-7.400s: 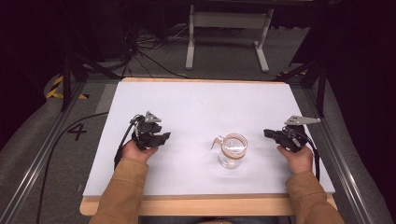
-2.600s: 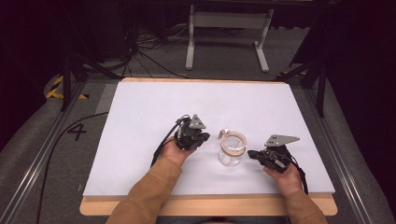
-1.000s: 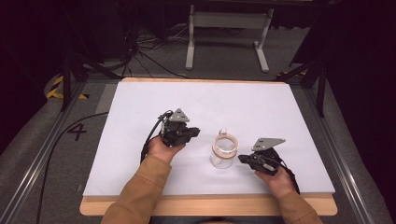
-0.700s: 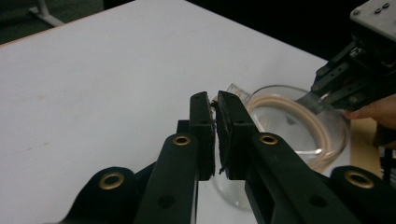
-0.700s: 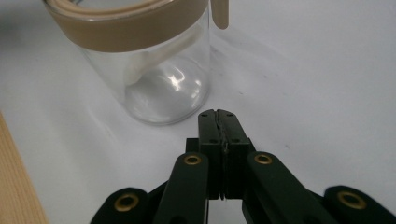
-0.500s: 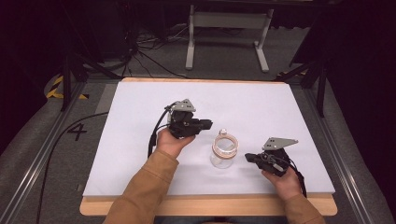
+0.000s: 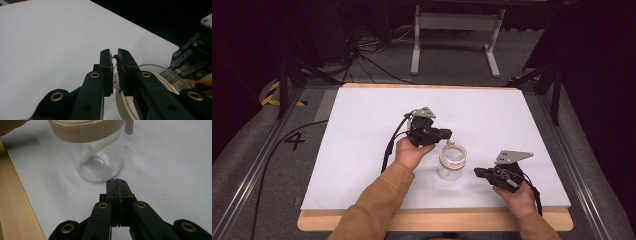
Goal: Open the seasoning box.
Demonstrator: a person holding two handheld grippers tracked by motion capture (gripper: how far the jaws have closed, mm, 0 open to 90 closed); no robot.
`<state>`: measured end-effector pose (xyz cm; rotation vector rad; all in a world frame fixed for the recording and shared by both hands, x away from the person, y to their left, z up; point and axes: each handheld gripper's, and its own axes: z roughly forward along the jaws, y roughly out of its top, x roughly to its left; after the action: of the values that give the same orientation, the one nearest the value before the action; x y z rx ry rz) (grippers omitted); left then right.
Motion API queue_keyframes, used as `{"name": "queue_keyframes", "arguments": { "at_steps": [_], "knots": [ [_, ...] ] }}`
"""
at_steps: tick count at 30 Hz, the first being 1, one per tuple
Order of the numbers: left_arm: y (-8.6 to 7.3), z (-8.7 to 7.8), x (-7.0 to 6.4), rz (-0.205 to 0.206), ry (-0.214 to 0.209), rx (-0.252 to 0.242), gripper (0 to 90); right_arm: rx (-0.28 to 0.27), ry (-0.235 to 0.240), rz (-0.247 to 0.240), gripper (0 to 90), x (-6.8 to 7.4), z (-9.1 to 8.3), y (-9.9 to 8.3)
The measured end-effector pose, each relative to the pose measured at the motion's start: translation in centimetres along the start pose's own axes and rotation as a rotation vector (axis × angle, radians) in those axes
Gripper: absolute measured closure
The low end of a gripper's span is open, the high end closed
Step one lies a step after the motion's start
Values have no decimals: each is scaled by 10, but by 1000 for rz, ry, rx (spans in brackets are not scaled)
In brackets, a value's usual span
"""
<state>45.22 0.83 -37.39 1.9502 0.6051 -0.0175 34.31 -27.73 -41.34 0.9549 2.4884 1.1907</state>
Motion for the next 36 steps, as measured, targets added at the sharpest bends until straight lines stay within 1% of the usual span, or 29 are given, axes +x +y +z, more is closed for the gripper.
{"name": "queue_keyframes", "arguments": {
  "at_steps": [1, 2, 3, 7, 8, 9, 10, 11, 12, 13, 16, 18, 19, 20, 21, 23, 25, 28, 29, 31, 32, 36],
  "knots": [
    [0, 0, 0, 0, 0, 0, 820, 1, -1, -5, 899, 1, 0, 0],
    [0, 2, -3, 16, 0, 9, 820, 4, -5, -10, 899, 2, 1, 0],
    [1, 2, -4, 17, 0, 15, 821, 7, -3, -14, 899, 2, 1, 0],
    [0, 4, -3, 16, 3, 12, 839, 5, 4, -12, 899, 4, 1, 0],
    [-1, 4, -2, 11, -4, 11, 839, 2, 4, -14, 899, 5, 2, 1],
    [0, 3, -1, 12, -7, 21, 839, -2, 9, -15, 899, 6, 1, 2],
    [-1, 4, -1, 6, -10, 8, 840, -3, 11, -17, 899, 6, 1, 2],
    [-1, 4, -1, 7, -12, 8, 843, -5, 14, -18, 899, 8, 1, 3],
    [0, 3, -1, 14, -8, 15, 850, -12, 20, -21, 899, 9, 1, 4],
    [-1, 4, -1, 16, -4, 11, 852, -18, 25, -21, 899, 11, 0, 6],
    [0, 3, -1, 16, -4, 18, 858, -37, 42, -25, 900, 16, -1, 10],
    [-1, 4, 0, 8, -12, 7, 860, -45, 37, -38, 900, 21, -2, 13],
    [-1, 4, 0, 11, -13, 4, 860, -43, 27, -48, 900, 23, -3, 15],
    [-1, 3, 0, 9, -13, 12, 860, -37, 7, -72, 900, 27, -5, 17],
    [-1, 3, 1, 5, -17, 8, 860, -39, -5, -85, 900, 30, -6, 19],
    [-1, 4, 2, 5, -23, 0, 860, -50, -4, -97, 900, 35, -8, 23],
    [-1, 4, 2, 0, -24, 2, 861, -53, 6, -100, 900, 38, -8, 25],
    [-1, 4, 2, 1, -22, 7, 862, -50, 9, -104, 900, 41, -6, 27],
    [-2, 5, 2, -2, -26, 0, 862, -47, 15, -106, 900, 41, -6, 27],
    [-2, 5, 2, -2, -27, 1, 862, -53, 22, -95, 900, 41, -5, 28],
    [-2, 5, 2, -3, -28, 0, 862, -61, 30, -82, 900, 40, -6, 28],
    [-2, 5, 4, -13, -42, -7, 862, -76, 27, -73, 900, 39, -7, 30]
  ]
}}
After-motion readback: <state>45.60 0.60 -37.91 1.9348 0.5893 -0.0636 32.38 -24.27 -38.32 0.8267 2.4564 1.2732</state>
